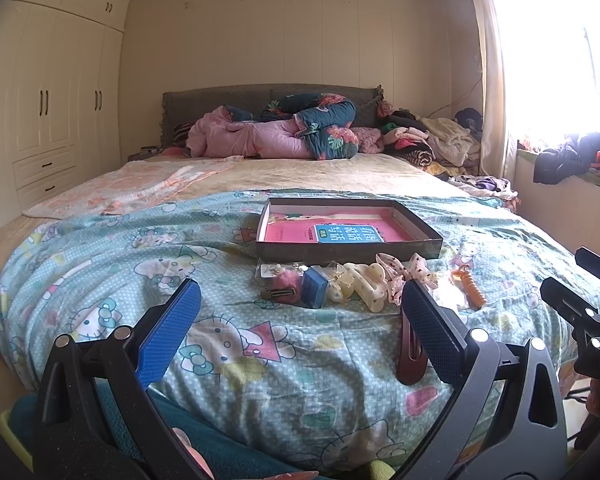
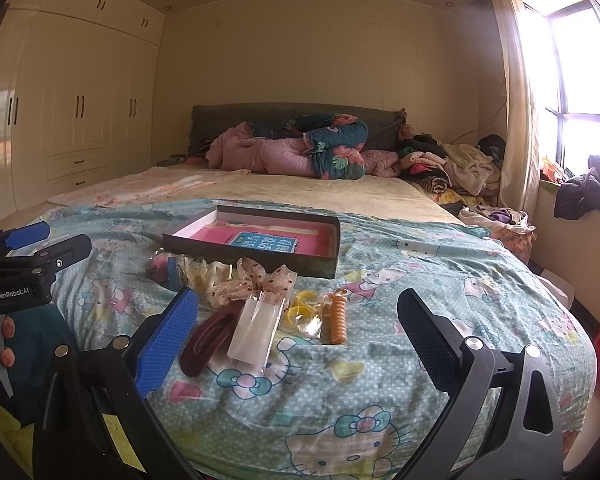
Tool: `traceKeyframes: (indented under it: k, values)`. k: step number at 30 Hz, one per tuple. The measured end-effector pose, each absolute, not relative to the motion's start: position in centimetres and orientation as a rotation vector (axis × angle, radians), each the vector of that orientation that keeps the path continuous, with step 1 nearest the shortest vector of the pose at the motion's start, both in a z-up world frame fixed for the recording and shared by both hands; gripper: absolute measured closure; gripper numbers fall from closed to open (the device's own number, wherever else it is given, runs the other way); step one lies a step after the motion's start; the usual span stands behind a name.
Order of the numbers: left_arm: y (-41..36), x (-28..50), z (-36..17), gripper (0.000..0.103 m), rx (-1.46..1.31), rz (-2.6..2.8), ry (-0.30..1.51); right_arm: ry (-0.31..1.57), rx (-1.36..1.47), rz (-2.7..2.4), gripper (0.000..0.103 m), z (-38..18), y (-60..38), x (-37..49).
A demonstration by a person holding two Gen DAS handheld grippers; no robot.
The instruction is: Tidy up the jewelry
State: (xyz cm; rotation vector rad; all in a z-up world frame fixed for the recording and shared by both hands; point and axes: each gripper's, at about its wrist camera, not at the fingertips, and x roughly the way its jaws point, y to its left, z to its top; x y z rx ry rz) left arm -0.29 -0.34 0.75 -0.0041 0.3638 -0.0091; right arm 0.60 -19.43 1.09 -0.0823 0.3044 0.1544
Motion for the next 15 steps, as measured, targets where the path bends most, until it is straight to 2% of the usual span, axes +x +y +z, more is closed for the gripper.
traceKeyframes:
  k: [15]
  values:
    - [1.6, 1.0, 0.7, 0.011, -0.067, 0.031, 0.418, 0.395, -0.137, 0.235, 0.006, 0.4, -17.6, 3.3]
